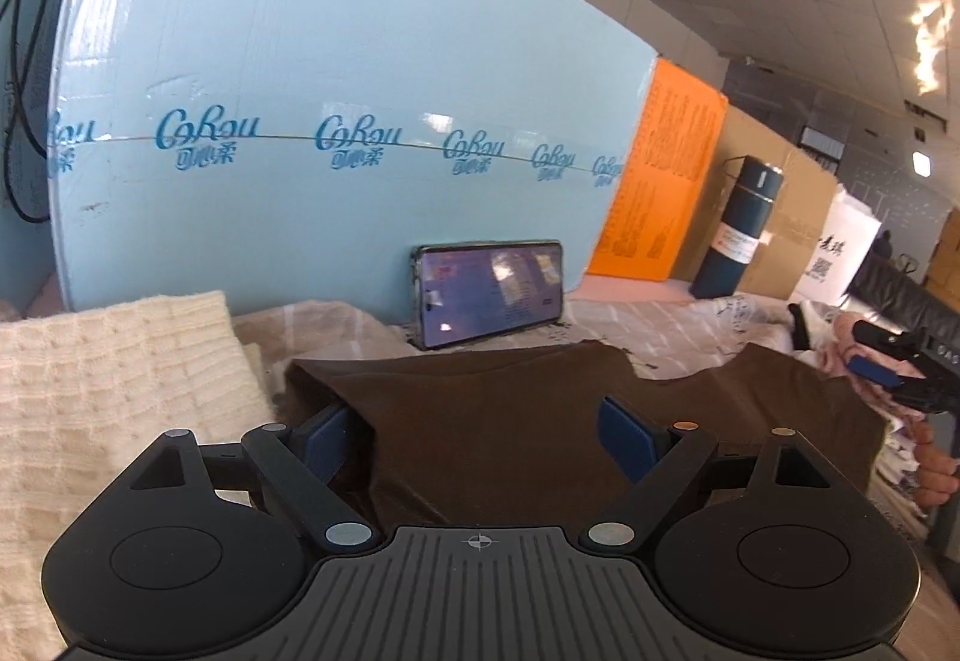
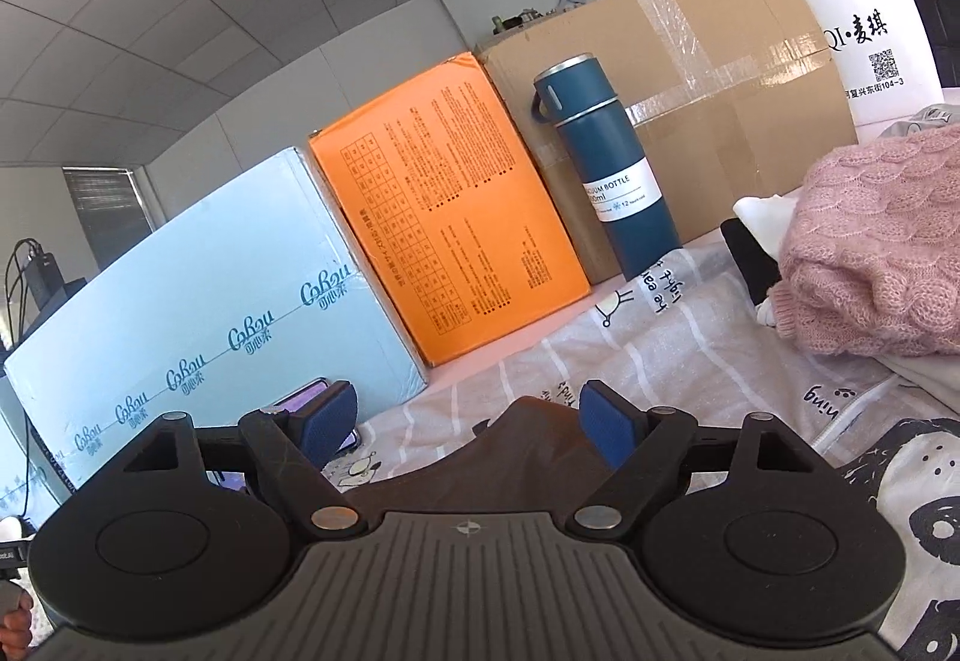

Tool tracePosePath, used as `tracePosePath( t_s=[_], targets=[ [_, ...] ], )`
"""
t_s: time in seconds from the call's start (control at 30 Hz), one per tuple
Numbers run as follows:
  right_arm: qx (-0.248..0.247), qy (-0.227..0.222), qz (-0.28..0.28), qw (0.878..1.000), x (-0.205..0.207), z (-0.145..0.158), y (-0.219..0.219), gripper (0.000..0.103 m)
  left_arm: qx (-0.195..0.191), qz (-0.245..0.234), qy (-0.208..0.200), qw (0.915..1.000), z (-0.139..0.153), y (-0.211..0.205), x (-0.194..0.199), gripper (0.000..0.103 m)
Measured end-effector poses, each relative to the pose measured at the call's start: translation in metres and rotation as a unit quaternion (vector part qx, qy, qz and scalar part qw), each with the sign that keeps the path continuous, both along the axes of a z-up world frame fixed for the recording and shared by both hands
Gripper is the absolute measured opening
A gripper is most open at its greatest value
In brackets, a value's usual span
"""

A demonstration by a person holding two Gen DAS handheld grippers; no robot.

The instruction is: Fold clothes

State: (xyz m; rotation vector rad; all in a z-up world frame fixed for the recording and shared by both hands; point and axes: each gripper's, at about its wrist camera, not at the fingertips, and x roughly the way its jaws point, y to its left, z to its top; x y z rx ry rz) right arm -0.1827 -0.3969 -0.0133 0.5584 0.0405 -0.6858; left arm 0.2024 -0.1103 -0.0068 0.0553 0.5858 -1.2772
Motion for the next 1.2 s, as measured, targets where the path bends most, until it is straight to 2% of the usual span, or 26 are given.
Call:
tracePosePath(
  t_s=[0.1,0.13,0.17,0.2,0.23,0.27,0.33,0.5,0.57,0.63,0.8,0.9,1.0,1.1,1.2],
  targets=[
    [0.009,-0.001,0.007,1.000,0.001,-0.001,-0.002,0.080,0.024,0.028,0.015,0.9992,-0.010,-0.016,0.010,0.087],
    [0.007,0.000,0.004,1.000,0.000,-0.001,-0.002,0.080,0.025,0.036,0.021,0.9988,-0.013,-0.020,0.013,0.083],
    [0.006,0.001,0.000,1.000,0.000,-0.001,-0.002,0.080,0.026,0.043,0.025,0.9984,-0.016,-0.024,0.015,0.057],
    [0.005,0.001,-0.004,1.000,0.000,-0.001,-0.001,0.080,0.027,0.048,0.019,0.9983,-0.017,-0.026,0.014,0.041],
    [0.005,0.000,-0.005,1.000,-0.001,-0.001,-0.002,0.080,0.020,0.048,0.008,0.9986,-0.016,-0.025,0.010,0.015],
    [0.005,-0.002,-0.006,1.000,-0.001,-0.001,-0.002,0.080,0.014,0.048,-0.002,0.9987,-0.014,-0.024,0.007,0.008],
    [0.006,-0.002,-0.001,1.000,-0.001,-0.002,-0.002,0.080,-0.001,0.048,-0.022,0.9986,-0.012,-0.022,0.001,0.004],
    [-0.005,-0.022,0.027,0.999,-0.002,0.000,0.002,0.080,-0.086,0.007,-0.028,0.9959,0.011,0.007,-0.030,0.004],
    [-0.019,-0.031,0.061,0.997,-0.001,0.001,0.007,0.083,-0.097,-0.009,-0.042,0.9943,0.017,0.016,-0.050,0.003],
    [-0.050,-0.020,0.107,0.993,0.006,0.004,0.018,0.086,-0.109,-0.027,-0.054,0.9922,0.022,0.025,-0.069,0.002],
    [-0.149,0.052,0.219,0.963,0.033,0.003,0.056,0.089,-0.137,-0.081,-0.069,0.9849,0.030,0.047,-0.108,0.002],
    [-0.202,0.078,0.256,0.942,0.040,0.000,0.078,0.092,-0.162,-0.132,-0.075,0.9750,0.035,0.064,-0.131,0.002],
    [-0.245,0.089,0.275,0.925,0.041,0.000,0.096,0.097,-0.178,-0.172,-0.082,0.9654,0.036,0.078,-0.150,0.002],
    [-0.297,0.093,0.277,0.909,0.036,0.005,0.112,0.097,-0.191,-0.211,-0.074,0.9557,0.034,0.089,-0.161,0.002],
    [-0.363,0.100,0.282,0.883,0.029,0.012,0.131,0.097,-0.195,-0.242,-0.065,0.9484,0.032,0.097,-0.165,0.002]
  ],
)
